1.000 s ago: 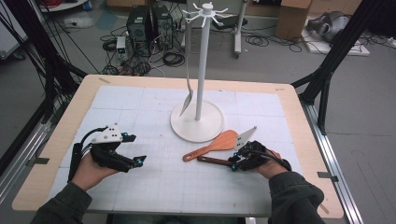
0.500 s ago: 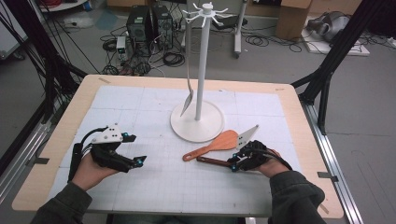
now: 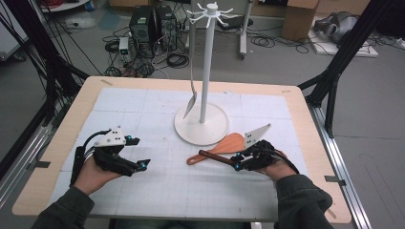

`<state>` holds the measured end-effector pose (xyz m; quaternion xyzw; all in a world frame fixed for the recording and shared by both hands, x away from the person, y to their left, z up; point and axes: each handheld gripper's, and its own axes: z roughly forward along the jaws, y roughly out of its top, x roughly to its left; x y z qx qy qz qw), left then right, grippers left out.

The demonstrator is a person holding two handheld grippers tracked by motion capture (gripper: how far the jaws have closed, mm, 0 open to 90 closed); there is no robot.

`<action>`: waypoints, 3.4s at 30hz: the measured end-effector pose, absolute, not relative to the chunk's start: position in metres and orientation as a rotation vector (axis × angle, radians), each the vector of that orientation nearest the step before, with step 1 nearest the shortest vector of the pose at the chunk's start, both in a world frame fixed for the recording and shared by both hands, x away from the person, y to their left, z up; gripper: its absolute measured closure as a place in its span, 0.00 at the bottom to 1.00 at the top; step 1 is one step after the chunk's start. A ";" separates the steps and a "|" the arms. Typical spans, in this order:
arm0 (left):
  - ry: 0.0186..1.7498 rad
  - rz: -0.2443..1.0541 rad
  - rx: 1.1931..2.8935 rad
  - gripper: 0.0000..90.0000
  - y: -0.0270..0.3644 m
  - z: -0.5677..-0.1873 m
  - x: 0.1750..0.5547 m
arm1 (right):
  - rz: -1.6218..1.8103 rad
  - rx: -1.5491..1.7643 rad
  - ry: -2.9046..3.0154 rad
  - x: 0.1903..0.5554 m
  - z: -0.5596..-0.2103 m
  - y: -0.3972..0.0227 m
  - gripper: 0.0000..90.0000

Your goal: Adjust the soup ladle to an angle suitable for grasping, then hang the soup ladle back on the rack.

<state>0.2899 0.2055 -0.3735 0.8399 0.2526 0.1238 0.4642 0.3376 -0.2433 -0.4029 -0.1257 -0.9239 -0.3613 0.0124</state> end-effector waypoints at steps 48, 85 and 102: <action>0.631 0.308 2.042 0.17 0.208 -0.374 0.293 | -1.307 -0.351 -2.845 0.342 -0.378 -0.223 0.82; 0.609 0.282 2.020 0.19 0.199 -0.369 0.294 | -1.444 -0.363 -2.771 0.338 -0.367 -0.216 0.82; 0.563 0.252 2.015 0.22 0.181 -0.357 0.294 | -1.478 -0.372 -2.745 0.340 -0.363 -0.211 0.82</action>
